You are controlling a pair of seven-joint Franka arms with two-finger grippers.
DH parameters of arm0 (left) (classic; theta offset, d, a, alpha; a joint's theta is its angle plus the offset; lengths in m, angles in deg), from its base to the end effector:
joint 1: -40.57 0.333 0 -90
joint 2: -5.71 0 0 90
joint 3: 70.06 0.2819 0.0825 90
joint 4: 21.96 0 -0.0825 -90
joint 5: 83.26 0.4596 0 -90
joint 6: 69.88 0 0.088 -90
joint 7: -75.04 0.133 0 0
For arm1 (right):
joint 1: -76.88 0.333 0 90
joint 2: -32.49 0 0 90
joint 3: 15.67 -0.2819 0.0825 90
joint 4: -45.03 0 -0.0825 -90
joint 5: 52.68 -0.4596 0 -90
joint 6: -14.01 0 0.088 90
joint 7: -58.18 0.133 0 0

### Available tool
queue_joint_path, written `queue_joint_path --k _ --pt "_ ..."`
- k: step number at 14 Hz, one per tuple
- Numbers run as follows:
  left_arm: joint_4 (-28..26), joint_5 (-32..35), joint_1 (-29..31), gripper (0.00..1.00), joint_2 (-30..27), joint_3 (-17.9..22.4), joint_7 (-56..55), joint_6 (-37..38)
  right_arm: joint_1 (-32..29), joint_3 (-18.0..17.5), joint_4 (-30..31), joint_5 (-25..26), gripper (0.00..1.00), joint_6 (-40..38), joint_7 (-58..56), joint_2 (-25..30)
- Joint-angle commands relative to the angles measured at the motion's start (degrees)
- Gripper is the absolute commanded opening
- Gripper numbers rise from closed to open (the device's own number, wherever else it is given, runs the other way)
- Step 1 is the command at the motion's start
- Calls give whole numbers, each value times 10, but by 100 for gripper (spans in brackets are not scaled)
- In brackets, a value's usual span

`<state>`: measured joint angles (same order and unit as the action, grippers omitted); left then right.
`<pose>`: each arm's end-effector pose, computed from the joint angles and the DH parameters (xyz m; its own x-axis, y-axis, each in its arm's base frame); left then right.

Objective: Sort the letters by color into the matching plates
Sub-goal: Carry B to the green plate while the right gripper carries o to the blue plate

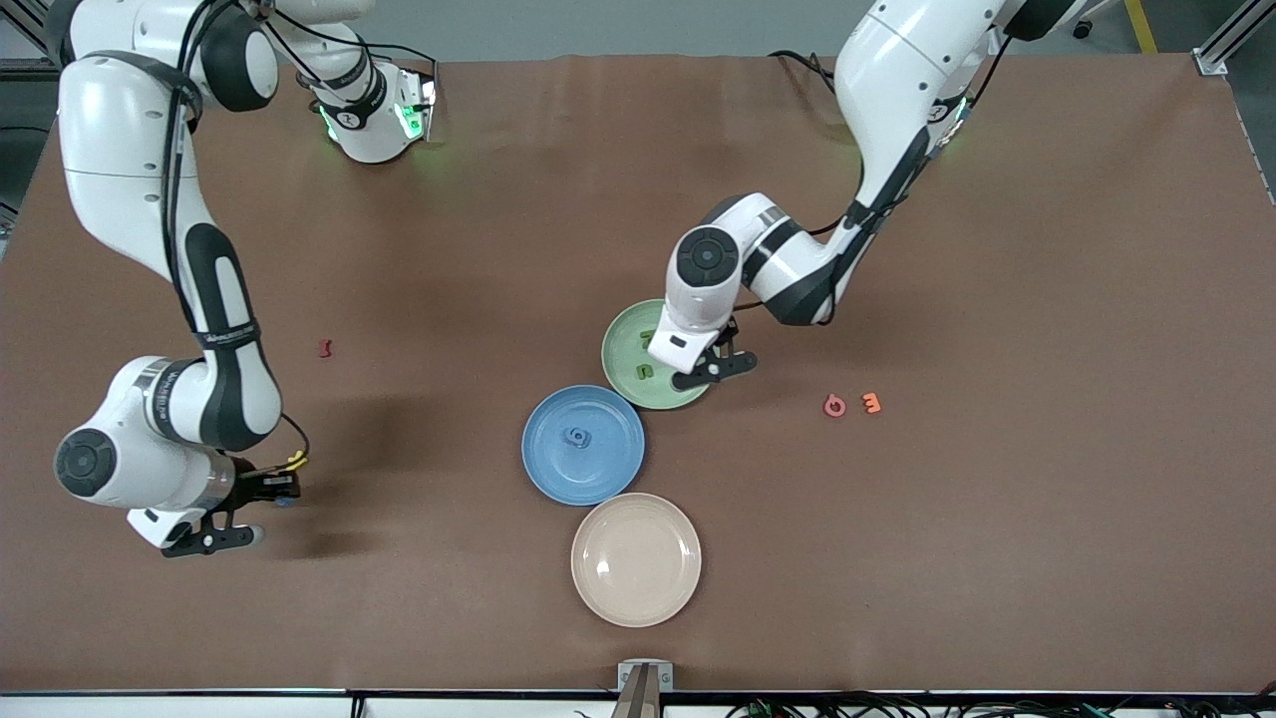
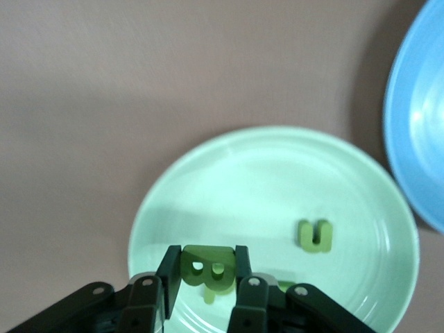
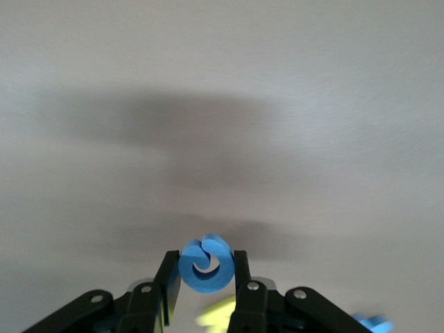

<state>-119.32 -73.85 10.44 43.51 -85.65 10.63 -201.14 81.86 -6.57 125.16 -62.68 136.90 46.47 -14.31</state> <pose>0.4983 -0.4979 0.1137 0.9630 0.2630 -0.0585 0.2627 -0.9648 -0.0139 0.7588 -0.0302 0.1225 0.9954 0.0799 -0.0531 0.0781 -0.9963 -0.0365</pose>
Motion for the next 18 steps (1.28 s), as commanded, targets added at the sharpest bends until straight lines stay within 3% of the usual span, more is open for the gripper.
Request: queue_joint_path --k 1,8,15,16,18 --pt "35 7 -7 19 28 4 -7 8 45 2 8 -6 0 -31 132 22" --pt "61 24 -15 19 51 8 -5 3 196 0 0 -12 0 -35 476 37" --pt "71 26 -17 20 66 23 -4 -18 300 1 -20 -25 0 10 679 22" --pt "71 26 -17 25 66 23 -3 -18 307 1 -20 -25 0 25 692 19" --pt "71 25 -17 55 64 23 0 -18 320 1 -20 -24 0 57 709 9"
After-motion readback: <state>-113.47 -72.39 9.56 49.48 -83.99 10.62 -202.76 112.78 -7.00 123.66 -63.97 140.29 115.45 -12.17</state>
